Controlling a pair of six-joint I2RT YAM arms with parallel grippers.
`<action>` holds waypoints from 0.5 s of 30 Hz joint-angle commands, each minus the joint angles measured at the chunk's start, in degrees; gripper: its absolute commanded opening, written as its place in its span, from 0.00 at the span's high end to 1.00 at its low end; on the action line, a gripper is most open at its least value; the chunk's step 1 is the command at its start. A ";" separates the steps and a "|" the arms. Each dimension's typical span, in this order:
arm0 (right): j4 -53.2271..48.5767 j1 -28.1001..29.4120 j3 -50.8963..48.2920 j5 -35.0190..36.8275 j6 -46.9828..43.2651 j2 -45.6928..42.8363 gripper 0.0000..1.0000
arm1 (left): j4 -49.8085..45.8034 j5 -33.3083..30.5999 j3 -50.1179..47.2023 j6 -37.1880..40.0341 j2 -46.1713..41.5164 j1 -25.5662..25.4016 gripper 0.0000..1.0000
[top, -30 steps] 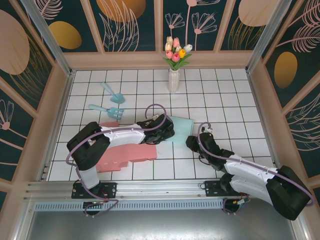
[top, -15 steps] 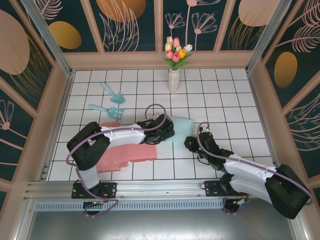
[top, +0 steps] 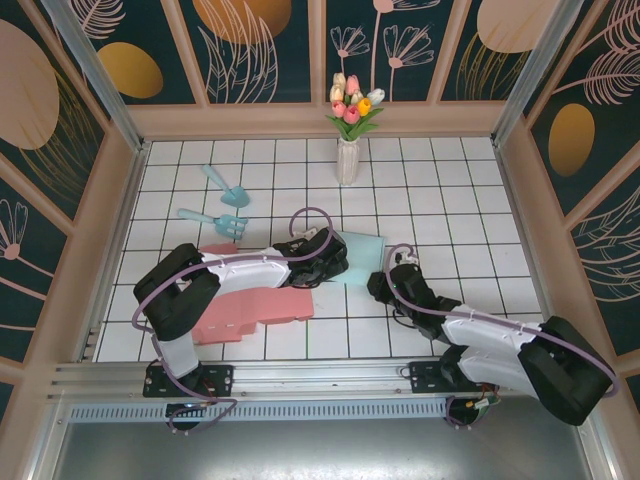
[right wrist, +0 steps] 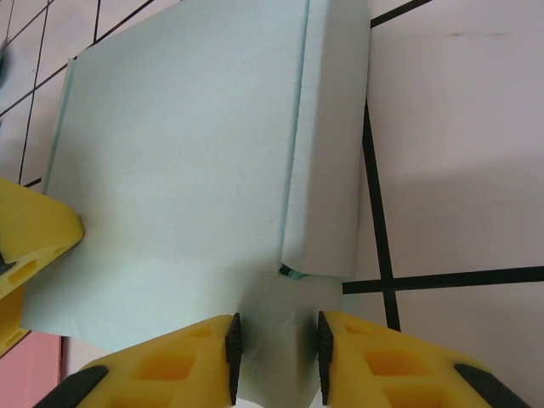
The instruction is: Fold the paper box
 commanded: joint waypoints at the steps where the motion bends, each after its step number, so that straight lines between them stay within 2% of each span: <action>1: 0.12 0.92 -0.39 1.21 -1.53 1.56 0.70 | -4.91 -0.96 -1.82 -0.26 2.83 0.09 0.38; 15: 7.45 1.01 -3.77 4.79 -4.52 2.71 0.73 | -4.89 -1.31 -1.13 0.19 4.85 0.06 0.39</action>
